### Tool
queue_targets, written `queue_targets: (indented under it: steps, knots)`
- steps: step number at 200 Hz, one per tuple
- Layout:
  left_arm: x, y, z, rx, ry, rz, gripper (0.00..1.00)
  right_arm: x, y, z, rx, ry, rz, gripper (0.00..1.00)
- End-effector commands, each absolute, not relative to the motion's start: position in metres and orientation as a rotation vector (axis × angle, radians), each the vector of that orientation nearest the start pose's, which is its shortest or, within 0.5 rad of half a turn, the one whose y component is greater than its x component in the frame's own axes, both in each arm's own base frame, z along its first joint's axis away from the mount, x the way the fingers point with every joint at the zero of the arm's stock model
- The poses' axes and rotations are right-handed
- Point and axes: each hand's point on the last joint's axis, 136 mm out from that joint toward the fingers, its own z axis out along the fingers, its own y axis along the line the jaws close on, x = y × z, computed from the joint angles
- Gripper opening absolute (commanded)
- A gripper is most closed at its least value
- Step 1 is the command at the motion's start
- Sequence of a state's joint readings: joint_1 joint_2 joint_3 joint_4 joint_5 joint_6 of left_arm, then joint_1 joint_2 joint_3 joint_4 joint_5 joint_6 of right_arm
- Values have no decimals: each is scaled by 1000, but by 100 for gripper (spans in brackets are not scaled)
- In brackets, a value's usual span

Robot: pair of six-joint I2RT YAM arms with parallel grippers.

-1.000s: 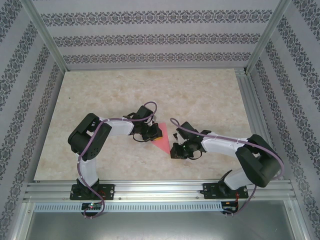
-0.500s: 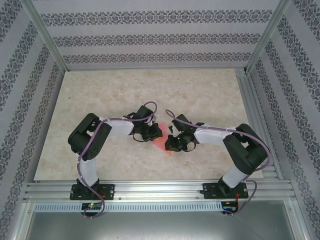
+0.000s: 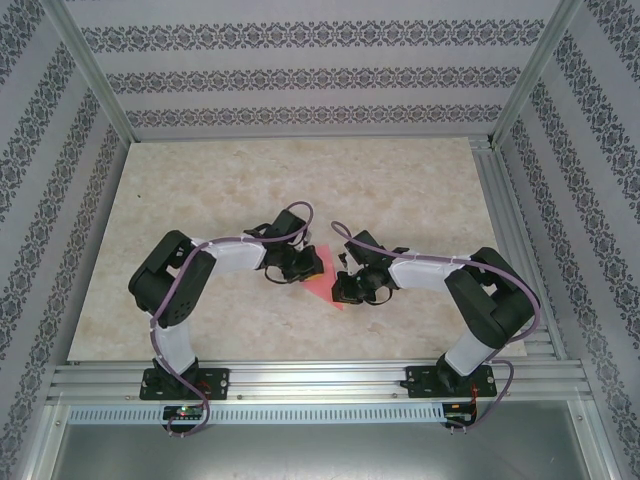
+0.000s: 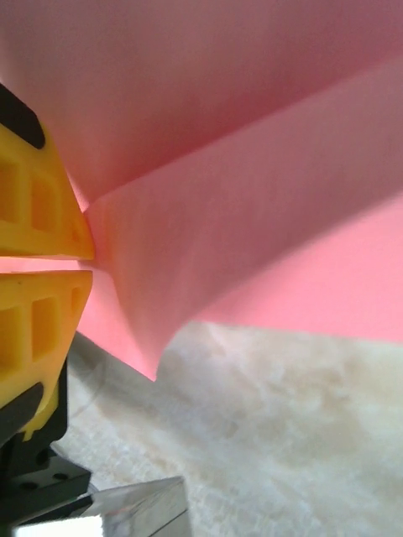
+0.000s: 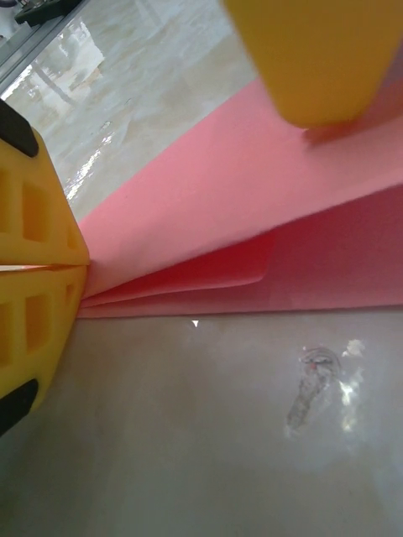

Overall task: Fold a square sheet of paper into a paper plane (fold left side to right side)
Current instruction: Fourth fold the wing at the center of the table.

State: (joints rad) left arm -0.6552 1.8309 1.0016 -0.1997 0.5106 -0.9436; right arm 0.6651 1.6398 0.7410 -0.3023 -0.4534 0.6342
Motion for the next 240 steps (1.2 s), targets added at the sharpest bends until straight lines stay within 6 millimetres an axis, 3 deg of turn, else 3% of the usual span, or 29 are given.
queue_targets:
  steps: [1, 68, 126, 179, 240]
  knots:
    - [269, -329, 50, -161, 2900, -1134, 13, 189, 223, -23, -120, 3106, 651, 8]
    - [255, -338, 30, -185, 2938, -1133, 13, 187, 219, -27, -120, 3117, 623, 8]
    - [256, -331, 5, -212, 2969, -1067, 12, 184, 216, -28, -123, 3132, 588, 8]
    - [273, -309, -8, -275, 2936, -980, 12, 178, 209, -31, -130, 3155, 526, 8]
    - [306, -284, -2, -307, 2877, -904, 13, 171, 209, -33, -127, 3166, 517, 6]
